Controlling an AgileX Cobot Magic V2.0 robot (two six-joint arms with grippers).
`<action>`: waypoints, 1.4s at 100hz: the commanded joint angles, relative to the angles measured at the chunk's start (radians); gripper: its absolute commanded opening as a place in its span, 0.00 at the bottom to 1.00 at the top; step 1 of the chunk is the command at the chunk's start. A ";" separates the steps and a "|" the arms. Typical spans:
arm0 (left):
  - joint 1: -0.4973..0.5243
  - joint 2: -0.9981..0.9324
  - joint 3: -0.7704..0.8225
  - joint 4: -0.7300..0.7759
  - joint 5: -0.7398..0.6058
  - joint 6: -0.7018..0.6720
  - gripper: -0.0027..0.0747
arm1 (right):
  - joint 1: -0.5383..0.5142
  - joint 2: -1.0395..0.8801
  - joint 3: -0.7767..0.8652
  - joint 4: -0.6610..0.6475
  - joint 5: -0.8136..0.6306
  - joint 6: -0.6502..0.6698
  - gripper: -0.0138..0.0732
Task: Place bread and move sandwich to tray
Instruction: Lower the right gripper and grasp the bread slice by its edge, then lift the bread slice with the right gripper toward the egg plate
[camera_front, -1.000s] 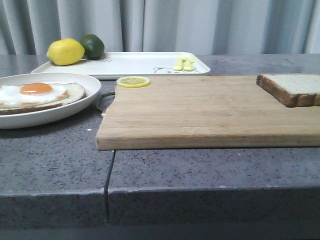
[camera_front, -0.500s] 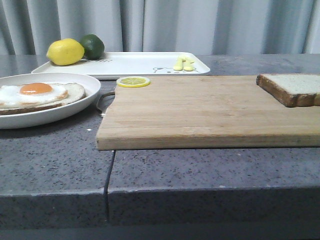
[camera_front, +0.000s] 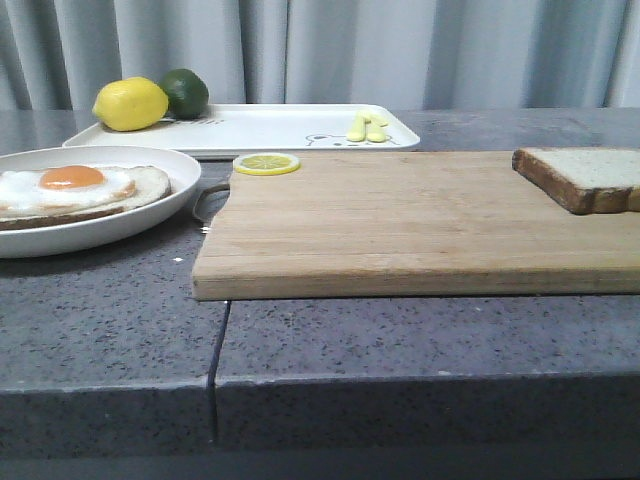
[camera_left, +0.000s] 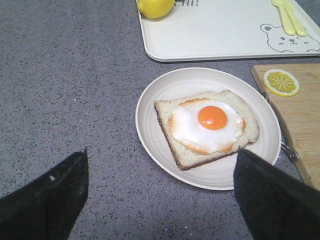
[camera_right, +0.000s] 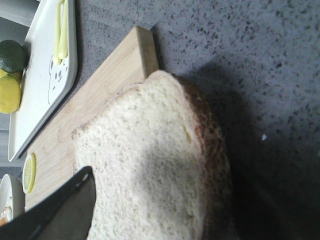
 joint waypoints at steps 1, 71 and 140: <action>-0.008 0.008 -0.034 -0.017 -0.058 0.000 0.75 | 0.002 -0.015 -0.015 -0.009 0.026 -0.008 0.71; -0.008 0.008 -0.034 -0.017 -0.058 0.000 0.75 | 0.002 -0.073 -0.018 0.034 0.082 0.014 0.16; -0.008 0.008 -0.034 -0.017 -0.058 0.000 0.75 | 0.085 -0.491 -0.022 0.153 0.135 0.221 0.16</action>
